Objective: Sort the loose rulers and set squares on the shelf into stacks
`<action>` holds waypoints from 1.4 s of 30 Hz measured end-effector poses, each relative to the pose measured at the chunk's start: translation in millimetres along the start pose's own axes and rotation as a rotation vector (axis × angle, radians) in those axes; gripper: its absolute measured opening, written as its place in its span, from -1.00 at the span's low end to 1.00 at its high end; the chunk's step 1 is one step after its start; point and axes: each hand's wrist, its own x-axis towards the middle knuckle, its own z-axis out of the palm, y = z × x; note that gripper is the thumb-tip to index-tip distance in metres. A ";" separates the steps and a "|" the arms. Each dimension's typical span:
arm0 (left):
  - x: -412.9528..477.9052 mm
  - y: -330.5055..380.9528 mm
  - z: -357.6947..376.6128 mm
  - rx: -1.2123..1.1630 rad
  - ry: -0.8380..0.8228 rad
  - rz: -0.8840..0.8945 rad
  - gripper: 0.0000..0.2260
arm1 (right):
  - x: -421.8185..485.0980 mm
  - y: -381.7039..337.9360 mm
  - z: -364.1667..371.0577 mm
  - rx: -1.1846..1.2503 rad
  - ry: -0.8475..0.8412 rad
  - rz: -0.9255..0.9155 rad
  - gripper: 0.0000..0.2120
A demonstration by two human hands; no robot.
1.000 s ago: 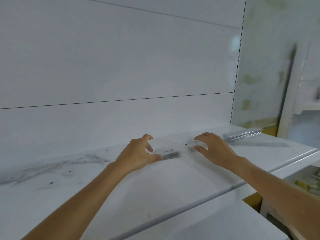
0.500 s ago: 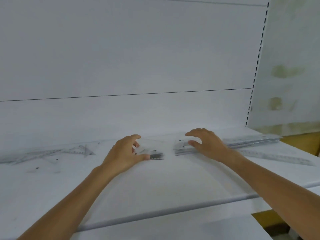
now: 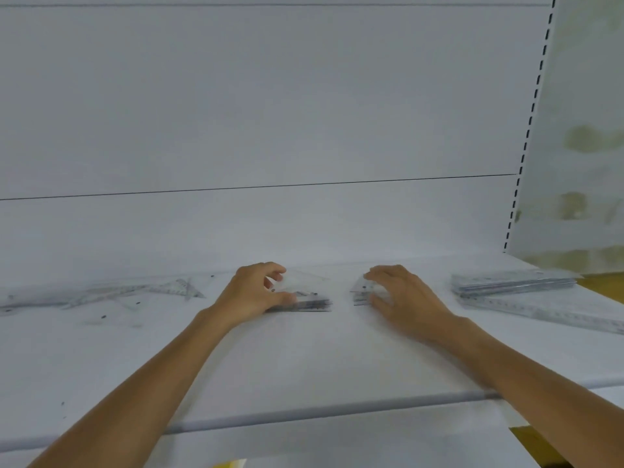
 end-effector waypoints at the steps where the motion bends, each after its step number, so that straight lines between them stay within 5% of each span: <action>1: 0.5 -2.9 1.4 -0.009 0.014 0.009 -0.56 | -6.0 -14.5 3.7 0.048 -0.033 -0.028 -0.62; 9: 2.5 -9.9 6.2 -0.065 0.347 0.106 -0.69 | -25.6 -55.9 18.5 0.110 -0.132 -0.173 -0.72; 17: -4.2 -20.3 14.6 0.159 -0.072 0.025 -0.66 | -24.1 -54.9 20.0 0.131 -0.124 -0.186 -0.75; 21: -8.7 -16.4 15.3 0.029 -0.028 0.009 -0.57 | -26.7 -57.2 17.9 0.118 -0.163 -0.175 -0.75; 25: -5.5 -19.1 3.6 -0.086 0.028 -0.017 -0.72 | -15.0 -71.6 11.6 -0.021 -0.178 -0.219 -0.71; 30: -19.3 -59.5 -46.1 0.003 0.019 0.018 -0.85 | 27.9 -136.2 27.9 0.008 -0.051 -0.227 -0.71; 42: -101.4 -255.6 -254.0 0.137 0.122 -0.165 -0.90 | 144.7 -317.5 138.0 0.108 -0.119 -0.162 -0.58</action>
